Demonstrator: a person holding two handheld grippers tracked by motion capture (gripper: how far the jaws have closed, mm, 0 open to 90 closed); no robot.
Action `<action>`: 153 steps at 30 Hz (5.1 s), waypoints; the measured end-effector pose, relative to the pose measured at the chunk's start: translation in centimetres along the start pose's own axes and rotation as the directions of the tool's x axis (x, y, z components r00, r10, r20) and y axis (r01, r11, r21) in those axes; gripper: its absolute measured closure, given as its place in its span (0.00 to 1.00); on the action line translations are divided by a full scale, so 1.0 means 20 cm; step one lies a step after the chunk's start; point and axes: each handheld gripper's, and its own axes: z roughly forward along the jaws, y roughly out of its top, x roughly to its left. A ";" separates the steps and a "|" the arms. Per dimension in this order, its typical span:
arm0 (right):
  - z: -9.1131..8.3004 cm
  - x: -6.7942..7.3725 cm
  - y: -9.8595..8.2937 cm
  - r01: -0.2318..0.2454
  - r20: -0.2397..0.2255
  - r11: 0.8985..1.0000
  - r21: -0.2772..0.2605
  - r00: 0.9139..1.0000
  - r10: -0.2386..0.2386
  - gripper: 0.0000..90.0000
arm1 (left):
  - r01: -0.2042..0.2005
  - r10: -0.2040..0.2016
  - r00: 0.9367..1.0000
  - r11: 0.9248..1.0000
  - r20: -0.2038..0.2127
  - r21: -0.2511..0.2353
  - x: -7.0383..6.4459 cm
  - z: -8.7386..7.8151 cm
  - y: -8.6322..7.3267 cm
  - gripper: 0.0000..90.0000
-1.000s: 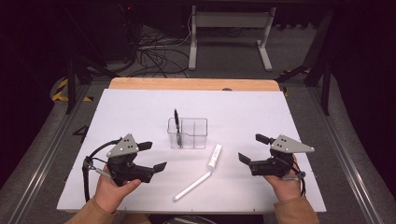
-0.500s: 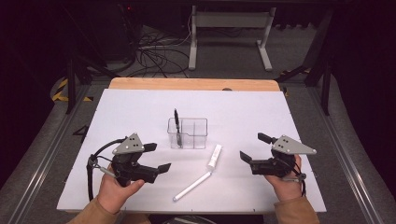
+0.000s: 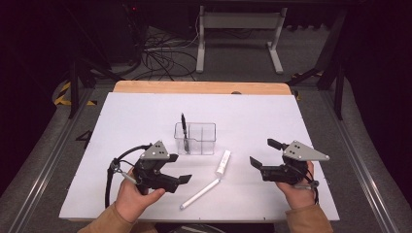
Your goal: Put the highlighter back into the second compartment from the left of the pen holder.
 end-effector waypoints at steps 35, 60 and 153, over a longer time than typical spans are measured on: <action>-0.02 -0.01 0.01 -0.001 0.009 1.000 0.007 1.000 0.001 0.17 | -0.037 0.040 0.999 0.965 -0.006 0.260 -0.12 0.35 0.04 0.35; -0.07 -0.04 0.02 0.003 0.025 1.000 0.000 1.000 -0.003 0.17 | -0.077 0.075 0.997 0.912 0.022 0.402 -0.16 0.47 0.01 0.50; -0.04 -0.02 0.01 0.001 -0.001 1.000 0.011 1.000 -0.001 0.15 | -0.129 0.129 0.992 0.987 -0.001 0.099 -0.15 0.14 0.26 0.87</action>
